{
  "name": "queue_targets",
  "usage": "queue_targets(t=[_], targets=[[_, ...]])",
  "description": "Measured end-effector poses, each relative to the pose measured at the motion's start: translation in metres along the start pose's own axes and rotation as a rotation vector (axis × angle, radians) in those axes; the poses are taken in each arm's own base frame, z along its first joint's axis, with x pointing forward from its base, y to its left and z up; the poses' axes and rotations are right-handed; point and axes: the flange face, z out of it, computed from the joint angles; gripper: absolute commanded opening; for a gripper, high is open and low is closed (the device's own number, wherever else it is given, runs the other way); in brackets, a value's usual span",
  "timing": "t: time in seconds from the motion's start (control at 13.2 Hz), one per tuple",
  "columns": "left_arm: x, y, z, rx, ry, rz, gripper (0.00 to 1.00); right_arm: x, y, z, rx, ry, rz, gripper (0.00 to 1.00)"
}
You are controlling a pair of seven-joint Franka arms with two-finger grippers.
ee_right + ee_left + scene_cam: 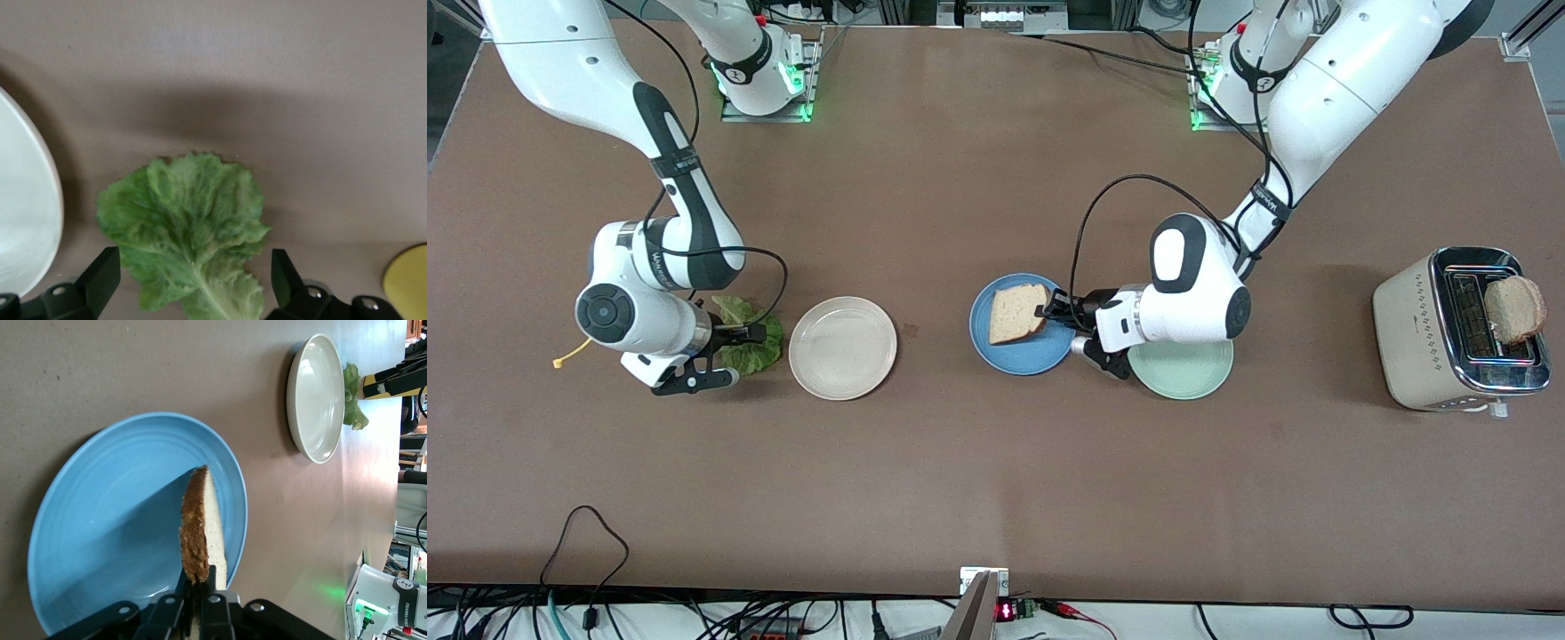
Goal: Make sandwich in blue plate with both arms
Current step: 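Release the bread on the blue plate while the right gripper grasps lettuce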
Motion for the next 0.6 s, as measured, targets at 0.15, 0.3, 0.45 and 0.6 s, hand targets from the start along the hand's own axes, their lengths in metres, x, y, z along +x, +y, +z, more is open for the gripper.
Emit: queue_targets(t=[0.15,0.3,0.45,0.6], targets=[[0.0,0.0,0.0,0.0,0.0,0.002,1.0,-0.005,-0.001,0.009,0.0,-0.005,-0.057,1.0],[0.005,0.001,-0.009,0.015,0.015,0.024,1.0,-0.006,-0.001,0.011,0.001,-0.008,-0.092,0.97],[0.011,0.003,-0.033,0.111,0.001,0.126,1.0,-0.007,-0.001,0.014,0.001,-0.007,-0.1,0.92],[0.013,0.005,-0.07,0.236,-0.065,0.231,1.0,-0.007,-0.001,0.02,0.001,-0.01,-0.102,0.86]])
